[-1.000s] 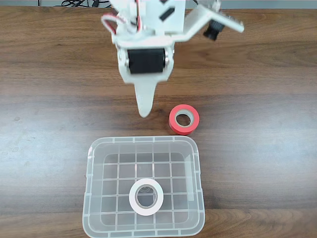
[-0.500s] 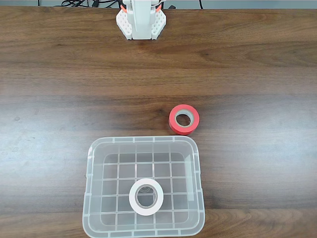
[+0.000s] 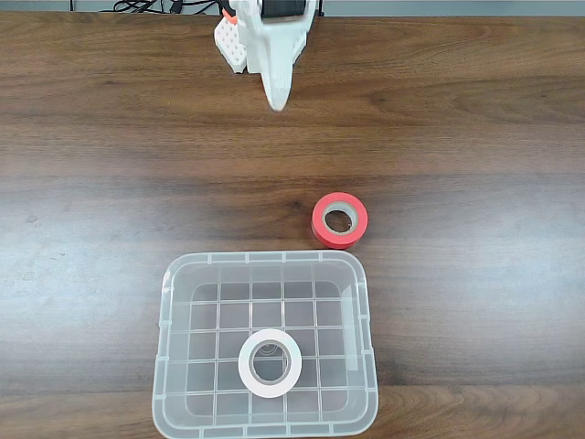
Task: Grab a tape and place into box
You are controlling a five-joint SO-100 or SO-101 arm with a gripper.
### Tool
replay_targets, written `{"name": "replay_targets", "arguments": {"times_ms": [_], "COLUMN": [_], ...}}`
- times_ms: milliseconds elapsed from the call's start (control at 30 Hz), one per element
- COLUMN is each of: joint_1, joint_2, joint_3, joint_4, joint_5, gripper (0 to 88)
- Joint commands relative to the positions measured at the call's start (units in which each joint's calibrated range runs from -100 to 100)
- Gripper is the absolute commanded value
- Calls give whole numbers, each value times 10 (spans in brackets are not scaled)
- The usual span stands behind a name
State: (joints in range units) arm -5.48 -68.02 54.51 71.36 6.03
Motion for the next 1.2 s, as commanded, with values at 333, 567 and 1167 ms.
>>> {"name": "replay_targets", "arguments": {"times_ms": [333,567,1167], "joint_1": [1,4,4], "joint_2": [-313,-308,-308], "joint_3": [407,435,436], "joint_4": [-101,-91,-85], "joint_5": [-85,-85,-84], "gripper": [12,13,13]}}
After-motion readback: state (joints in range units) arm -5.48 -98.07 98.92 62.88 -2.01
